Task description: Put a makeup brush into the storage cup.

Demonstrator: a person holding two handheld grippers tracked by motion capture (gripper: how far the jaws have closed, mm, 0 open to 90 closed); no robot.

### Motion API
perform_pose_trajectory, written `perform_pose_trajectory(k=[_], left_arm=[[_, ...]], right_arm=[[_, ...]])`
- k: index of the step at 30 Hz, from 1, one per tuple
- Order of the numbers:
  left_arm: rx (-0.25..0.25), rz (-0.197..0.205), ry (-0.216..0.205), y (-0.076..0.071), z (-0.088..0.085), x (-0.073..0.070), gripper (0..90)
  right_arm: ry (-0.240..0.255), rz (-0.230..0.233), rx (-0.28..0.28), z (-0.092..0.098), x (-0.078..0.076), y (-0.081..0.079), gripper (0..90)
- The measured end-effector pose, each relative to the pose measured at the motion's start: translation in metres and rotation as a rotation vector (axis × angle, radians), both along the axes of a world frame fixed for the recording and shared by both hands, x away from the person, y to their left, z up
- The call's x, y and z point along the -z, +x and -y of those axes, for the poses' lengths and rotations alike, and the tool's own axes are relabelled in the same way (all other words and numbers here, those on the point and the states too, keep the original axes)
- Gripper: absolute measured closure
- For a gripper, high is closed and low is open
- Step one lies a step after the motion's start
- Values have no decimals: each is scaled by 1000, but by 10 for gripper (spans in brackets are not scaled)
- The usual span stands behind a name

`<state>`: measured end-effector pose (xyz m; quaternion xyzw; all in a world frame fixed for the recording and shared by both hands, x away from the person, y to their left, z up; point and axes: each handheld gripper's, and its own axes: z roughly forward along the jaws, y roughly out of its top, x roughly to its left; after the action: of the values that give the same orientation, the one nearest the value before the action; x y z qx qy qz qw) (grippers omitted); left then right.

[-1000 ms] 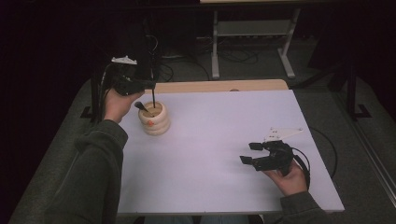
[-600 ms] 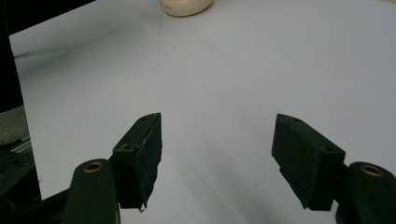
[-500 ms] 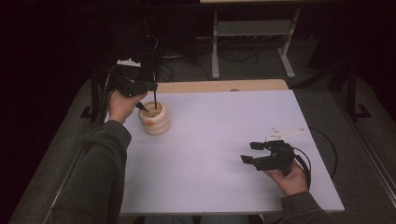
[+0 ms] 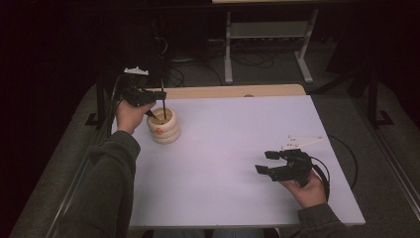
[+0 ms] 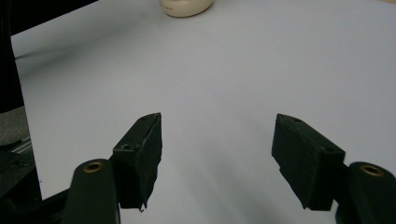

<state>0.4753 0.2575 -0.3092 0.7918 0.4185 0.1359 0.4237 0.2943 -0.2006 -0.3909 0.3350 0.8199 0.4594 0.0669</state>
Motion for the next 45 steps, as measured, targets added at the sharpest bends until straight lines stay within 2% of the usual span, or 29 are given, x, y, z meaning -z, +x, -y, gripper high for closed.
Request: perform_pose_trajectory(k=[5, 8, 13, 21, 25, 28, 37, 45], left_arm=[[0, -7, 1, 0, 1, 4, 849], [-6, -12, 21, 1, 1, 9, 849], [-9, -22, 23, 2, 2, 14, 848], [-15, -27, 56, 4, 4, 21, 845], [-20, -31, 54, 5, 5, 24, 844], [-28, -29, 68, 5, 4, 25, 812], [-44, -39, 55, 0, 0, 28, 748], [-15, -21, 34, -13, -3, 26, 738]], right_arm=[[-3, 3, -2, -1, 0, 0, 322], [-3, 5, -6, -1, 1, 0, 322], [-5, -3, -7, -2, 1, 0, 322], [-3, -4, -8, -2, 1, 0, 322], [-2, -6, -10, -2, 1, 0, 322], [0, -7, -11, -2, 1, 0, 322], [-1, -2, -14, -2, 0, -1, 322], [3, 4, -5, -1, 1, 0, 319]])
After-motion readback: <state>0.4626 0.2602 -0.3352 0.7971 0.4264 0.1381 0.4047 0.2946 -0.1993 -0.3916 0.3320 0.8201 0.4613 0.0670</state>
